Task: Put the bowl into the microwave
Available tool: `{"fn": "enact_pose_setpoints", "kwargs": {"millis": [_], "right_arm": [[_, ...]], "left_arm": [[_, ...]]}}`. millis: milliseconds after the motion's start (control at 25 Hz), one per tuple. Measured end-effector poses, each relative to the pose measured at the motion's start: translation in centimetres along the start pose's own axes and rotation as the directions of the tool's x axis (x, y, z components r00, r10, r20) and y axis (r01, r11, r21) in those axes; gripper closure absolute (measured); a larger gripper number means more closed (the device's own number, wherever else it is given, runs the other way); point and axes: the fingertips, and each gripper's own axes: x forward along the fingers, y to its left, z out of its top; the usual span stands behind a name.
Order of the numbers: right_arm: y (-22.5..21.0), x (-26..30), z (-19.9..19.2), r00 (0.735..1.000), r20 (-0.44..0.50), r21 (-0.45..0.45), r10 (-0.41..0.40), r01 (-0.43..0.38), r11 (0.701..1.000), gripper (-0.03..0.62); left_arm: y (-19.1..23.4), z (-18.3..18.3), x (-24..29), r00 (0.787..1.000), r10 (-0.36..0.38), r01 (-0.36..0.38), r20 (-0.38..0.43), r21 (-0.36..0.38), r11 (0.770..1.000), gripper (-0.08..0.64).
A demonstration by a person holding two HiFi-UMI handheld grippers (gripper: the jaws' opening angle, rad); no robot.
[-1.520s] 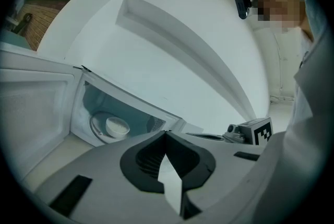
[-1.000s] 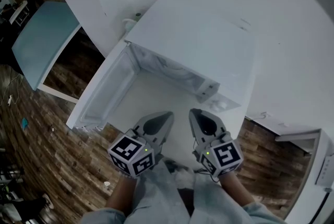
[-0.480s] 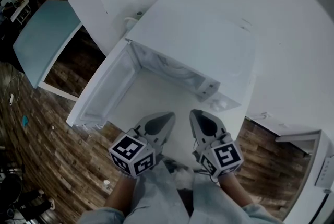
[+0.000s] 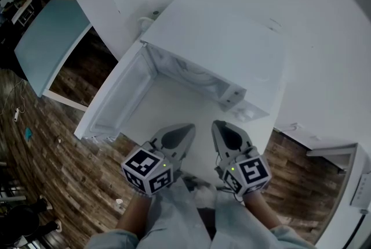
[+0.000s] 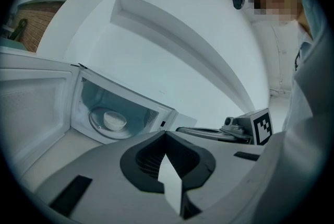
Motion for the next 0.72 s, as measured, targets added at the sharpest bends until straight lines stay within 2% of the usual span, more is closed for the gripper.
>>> {"fn": "enact_pose_setpoints", "kwargs": {"millis": [720], "right_arm": [[0.38,-0.03,-0.49,1.0,-0.012,0.007,0.002,-0.002,1.0,0.592]], "left_arm": [[0.08,-0.53,-0.06,1.0,-0.009,0.008,-0.008,-0.02,1.0,0.561]]}}
